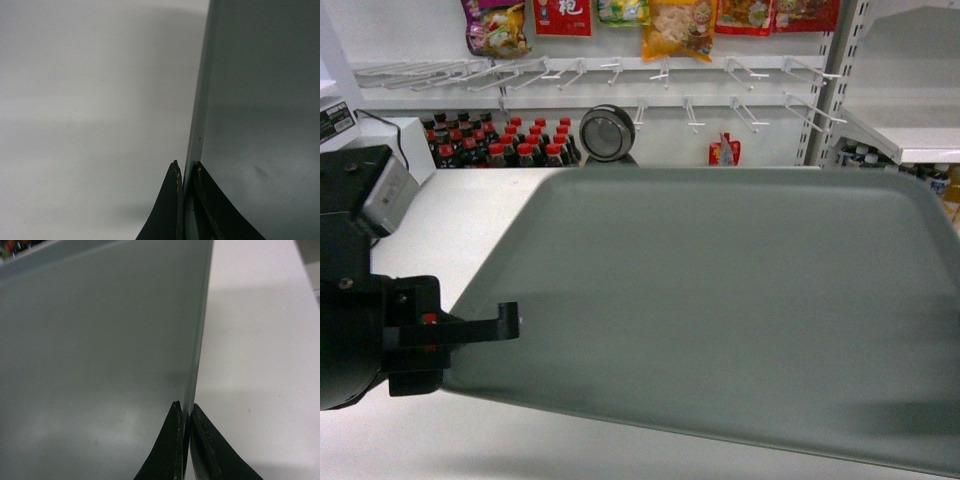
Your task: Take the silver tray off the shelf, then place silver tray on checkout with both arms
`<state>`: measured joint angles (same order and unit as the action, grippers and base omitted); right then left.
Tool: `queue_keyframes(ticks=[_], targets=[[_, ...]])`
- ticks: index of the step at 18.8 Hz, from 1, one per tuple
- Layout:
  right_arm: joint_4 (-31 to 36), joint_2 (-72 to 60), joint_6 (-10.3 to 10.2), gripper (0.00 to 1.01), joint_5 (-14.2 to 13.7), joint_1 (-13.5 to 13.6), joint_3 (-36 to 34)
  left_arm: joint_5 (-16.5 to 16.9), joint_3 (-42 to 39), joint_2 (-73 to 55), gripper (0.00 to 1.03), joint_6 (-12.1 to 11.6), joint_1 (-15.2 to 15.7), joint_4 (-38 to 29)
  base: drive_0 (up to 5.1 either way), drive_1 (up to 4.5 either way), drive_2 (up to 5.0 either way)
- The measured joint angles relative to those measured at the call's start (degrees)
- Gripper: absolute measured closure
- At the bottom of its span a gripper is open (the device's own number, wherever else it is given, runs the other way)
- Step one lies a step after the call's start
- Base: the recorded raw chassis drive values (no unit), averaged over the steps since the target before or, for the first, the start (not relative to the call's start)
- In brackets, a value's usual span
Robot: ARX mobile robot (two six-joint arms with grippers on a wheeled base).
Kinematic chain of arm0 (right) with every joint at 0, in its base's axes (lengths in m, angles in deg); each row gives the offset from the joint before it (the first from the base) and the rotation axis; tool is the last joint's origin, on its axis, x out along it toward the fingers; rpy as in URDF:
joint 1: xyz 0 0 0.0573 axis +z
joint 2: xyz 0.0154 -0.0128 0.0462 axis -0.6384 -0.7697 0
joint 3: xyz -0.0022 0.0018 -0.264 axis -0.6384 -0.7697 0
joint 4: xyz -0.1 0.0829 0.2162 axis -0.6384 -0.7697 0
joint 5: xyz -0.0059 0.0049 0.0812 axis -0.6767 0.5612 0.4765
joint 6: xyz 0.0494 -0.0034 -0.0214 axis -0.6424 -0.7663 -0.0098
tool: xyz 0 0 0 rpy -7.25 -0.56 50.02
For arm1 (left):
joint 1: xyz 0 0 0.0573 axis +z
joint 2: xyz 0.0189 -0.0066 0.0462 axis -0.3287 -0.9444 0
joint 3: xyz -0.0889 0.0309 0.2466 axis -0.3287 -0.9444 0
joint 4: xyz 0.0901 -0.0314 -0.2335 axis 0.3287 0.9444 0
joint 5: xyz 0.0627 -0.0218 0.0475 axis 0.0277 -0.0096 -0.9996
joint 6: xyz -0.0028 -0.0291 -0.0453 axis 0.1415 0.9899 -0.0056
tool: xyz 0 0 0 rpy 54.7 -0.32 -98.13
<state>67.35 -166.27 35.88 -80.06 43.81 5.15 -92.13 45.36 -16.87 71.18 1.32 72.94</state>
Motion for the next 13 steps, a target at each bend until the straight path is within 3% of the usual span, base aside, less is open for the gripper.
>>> queue_keyframes(ticks=[1,2,4,5,8,10,13], targets=[[-3.7,-0.2,1.7,0.99,1.6,0.0,0.9,-1.4,3.7,-1.5,1.00,2.5,0.0,5.5,0.0,0.00,0.0],[-5.4,-3.0,4.5,0.98,4.1,0.1,3.1,-0.7,7.4,-3.3,0.99,4.3,1.2,10.8,0.0,0.00,0.0],[-2.6,-10.9,9.3,0.98,6.7,1.2,8.8,1.7,9.2,-6.4,0.99,5.2,4.4,10.2,0.0,0.00,0.0],[-1.8,-14.3,10.3,0.98,7.2,1.7,11.7,3.1,10.3,-8.1,0.99,5.2,6.0,9.3,0.0,0.00,0.0],[1.7,-26.2,11.8,0.98,7.3,3.3,20.8,6.9,14.8,-14.7,0.99,2.8,10.3,5.7,0.0,0.00,0.0],[-0.7,-33.5,11.9,0.98,7.0,4.0,26.6,7.9,17.5,-19.1,1.00,-0.1,11.5,5.2,0.0,0.00,0.0],[-3.3,-41.2,11.9,0.98,5.3,4.9,33.0,9.4,21.7,-25.2,1.00,-2.5,12.6,5.8,0.0,0.00,0.0]])
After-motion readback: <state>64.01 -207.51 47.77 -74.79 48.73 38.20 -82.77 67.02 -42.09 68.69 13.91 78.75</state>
